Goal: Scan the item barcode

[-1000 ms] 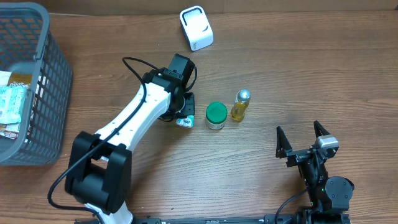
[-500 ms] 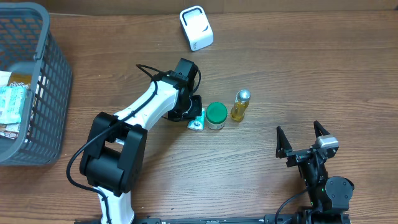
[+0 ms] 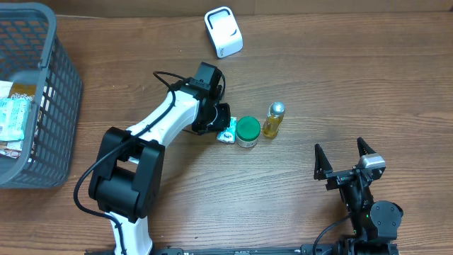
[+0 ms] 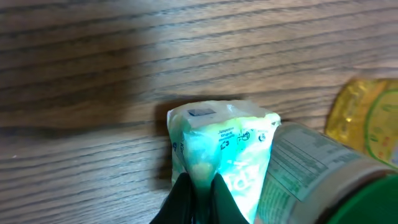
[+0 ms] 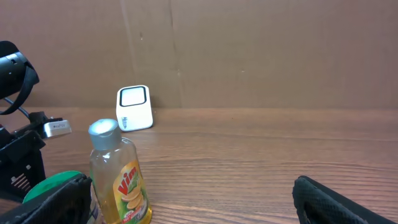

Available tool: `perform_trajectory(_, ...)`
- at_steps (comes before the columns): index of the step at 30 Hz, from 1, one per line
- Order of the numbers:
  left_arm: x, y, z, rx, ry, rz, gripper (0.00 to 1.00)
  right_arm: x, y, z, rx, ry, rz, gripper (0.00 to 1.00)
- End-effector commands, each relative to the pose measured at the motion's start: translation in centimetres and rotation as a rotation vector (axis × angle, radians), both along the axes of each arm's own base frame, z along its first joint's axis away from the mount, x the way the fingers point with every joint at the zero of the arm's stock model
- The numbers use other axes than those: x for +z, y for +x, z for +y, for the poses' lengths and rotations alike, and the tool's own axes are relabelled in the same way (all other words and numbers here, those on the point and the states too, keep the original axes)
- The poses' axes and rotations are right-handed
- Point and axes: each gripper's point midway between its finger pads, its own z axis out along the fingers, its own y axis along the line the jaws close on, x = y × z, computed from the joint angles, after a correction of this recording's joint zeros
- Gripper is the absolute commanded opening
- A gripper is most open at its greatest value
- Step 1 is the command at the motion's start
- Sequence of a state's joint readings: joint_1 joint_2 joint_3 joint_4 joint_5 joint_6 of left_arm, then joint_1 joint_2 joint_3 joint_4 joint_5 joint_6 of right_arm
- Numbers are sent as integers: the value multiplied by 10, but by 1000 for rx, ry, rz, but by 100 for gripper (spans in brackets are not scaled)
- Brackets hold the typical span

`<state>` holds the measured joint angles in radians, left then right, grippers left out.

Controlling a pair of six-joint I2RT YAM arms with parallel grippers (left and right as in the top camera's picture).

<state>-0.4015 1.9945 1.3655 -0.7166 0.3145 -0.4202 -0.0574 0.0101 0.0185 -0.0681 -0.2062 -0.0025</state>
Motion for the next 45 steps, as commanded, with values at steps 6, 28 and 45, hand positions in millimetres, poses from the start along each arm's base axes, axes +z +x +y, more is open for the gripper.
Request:
perform_trajectory(6, 13, 10, -5, -21, -210, 25, 4, -2, 0, 0, 2, 3, -2, 100)
perform_trajectory(28, -16, -15, 97, 77, 204, 146, 36, -2, 0, 0, 2, 3, -2, 100)
perform_trajectory(45, 14, -12, 95, -13, -225, 156, 50, -2, 0, 0, 2, 3, -2, 100)
